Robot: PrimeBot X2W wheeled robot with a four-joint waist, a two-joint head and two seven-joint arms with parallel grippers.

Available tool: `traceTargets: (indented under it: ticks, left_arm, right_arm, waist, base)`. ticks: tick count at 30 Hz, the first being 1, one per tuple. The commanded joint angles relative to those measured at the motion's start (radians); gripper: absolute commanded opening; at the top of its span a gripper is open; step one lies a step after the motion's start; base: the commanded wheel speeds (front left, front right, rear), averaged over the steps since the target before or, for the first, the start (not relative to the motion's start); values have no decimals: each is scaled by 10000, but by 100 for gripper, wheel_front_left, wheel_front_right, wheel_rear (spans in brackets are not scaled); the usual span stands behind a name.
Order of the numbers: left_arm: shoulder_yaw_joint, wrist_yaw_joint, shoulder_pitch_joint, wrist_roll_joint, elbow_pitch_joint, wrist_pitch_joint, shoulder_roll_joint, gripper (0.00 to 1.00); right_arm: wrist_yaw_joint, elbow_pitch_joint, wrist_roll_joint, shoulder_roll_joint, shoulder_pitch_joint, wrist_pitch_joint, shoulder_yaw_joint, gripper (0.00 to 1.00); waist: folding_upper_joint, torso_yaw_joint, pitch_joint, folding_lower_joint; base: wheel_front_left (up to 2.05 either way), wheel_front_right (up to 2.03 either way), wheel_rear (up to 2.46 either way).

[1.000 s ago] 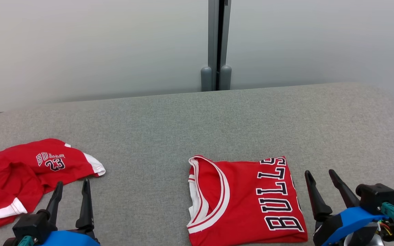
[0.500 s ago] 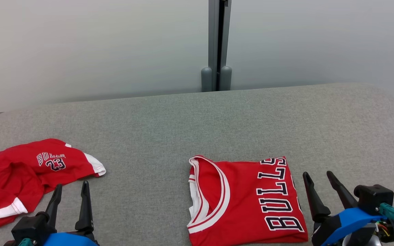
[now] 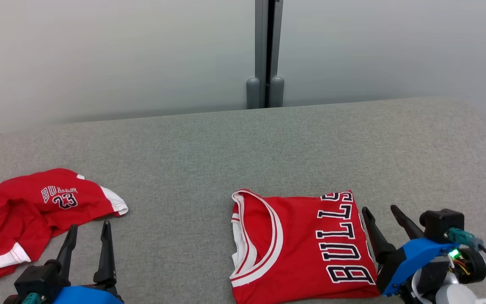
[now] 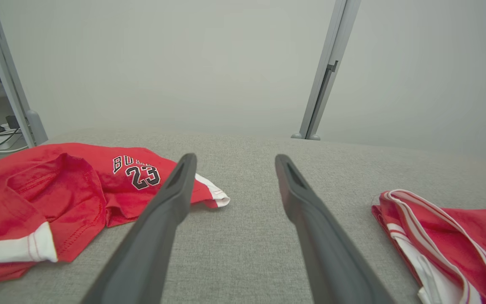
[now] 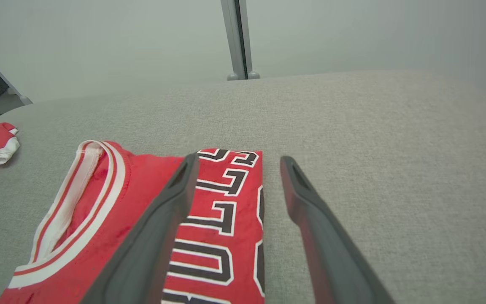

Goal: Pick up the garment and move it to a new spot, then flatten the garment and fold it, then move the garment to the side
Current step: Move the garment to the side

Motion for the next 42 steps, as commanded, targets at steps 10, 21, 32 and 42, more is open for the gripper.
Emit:
traceTargets:
  ticks: [10, 21, 32, 42]
  left_arm:
    - [-173, 2, -396, 57, -63, -15, -49, 100]
    - [-244, -16, -701, 75, -6, -62, -102, 100]
    - [-188, -63, -933, 38, -70, -133, -120, 100]
    - [7, -198, -1367, 186, -473, -197, -68, 100]
  right_arm:
    - [5, 2655, 118, 2, -1430, 2224, -657, 100]
    - [5, 4936, -87, 29, -2163, 3446, -77, 100]
    - [-10, 4230, 161, -1569, -3081, 3873, 1961, 0]
    - [2, 3224, 634, -3736, -5719, 3567, 4079, 0]
  waist:
    - [-1, 422, 448, 1]
    - [-1, 699, 810, 1]
    - [-1, 488, 1170, 1]
    - [-1, -671, 2062, 1]
  base:
    - [0, 0, 0]
    - [0, 0, 0]
    - [0, 0, 0]
    - [0, 0, 0]
